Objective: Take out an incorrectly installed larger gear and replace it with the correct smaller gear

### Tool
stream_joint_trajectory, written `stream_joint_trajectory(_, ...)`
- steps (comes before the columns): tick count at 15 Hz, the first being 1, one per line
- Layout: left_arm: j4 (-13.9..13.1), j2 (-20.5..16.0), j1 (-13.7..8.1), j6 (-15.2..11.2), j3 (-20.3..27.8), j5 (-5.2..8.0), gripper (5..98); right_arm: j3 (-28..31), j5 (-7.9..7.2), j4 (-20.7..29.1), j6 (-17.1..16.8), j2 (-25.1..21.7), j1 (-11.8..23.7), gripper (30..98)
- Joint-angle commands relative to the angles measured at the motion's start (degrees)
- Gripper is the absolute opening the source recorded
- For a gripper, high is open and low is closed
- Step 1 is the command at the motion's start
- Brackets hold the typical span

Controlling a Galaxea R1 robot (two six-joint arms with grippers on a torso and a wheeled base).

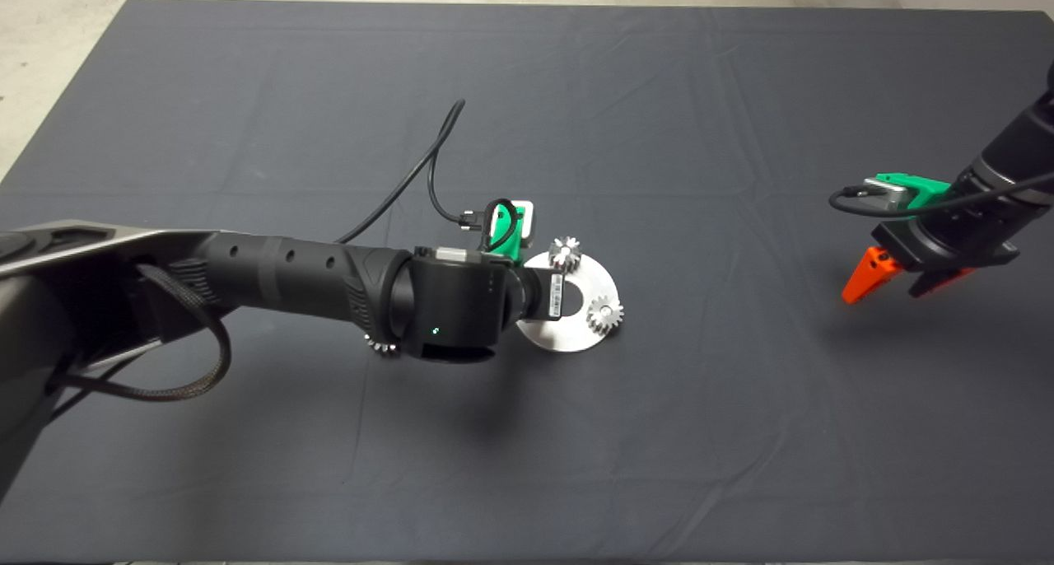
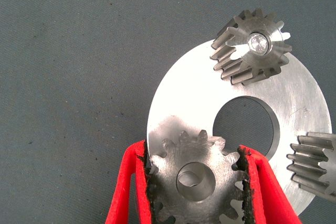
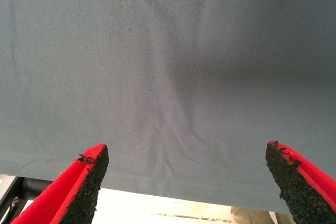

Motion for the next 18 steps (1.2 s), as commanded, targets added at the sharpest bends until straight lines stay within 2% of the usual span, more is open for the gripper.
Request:
stream_joint_trajectory(1,0.86,-2.09,-0.45,0.71,5.00,4.41,24.1,-1.50,-5.77,0.92,-0.40,0.25,1.01,79.2)
stream_joint_trajectory(2,0.77,-2.67,-0.45,0.71,6.96,4.53,24.1,-1.59,-5.77,0.92,-0.40,0.34,0.94,79.2)
stream_joint_trajectory(6,0.77,-2.52,-0.36,-1.05,7.22,4.44,24.1,-3.09,-5.77,0.89,-0.40,2.48,0.85,79.2)
stream_joint_trajectory(12,1.12,-1.17,-0.54,-0.96,2.52,4.53,24.1,-3.53,-5.68,0.92,-0.40,3.15,0.87,79.2)
stream_joint_trajectory(13,1.63,-1.26,-0.62,-0.96,1.59,4.61,24.0,-3.44,-5.68,0.92,-0.40,3.07,0.94,79.2)
stream_joint_trajectory(15,4.63,-1.44,-0.27,-1.05,0.87,4.61,24.0,-3.44,-5.68,0.92,-0.40,3.06,0.94,79.2)
stream_joint_trajectory(18,7.01,-1.79,-0.08,-2.89,0.78,4.61,24.0,-3.44,-5.77,0.92,-0.40,2.89,0.94,79.2)
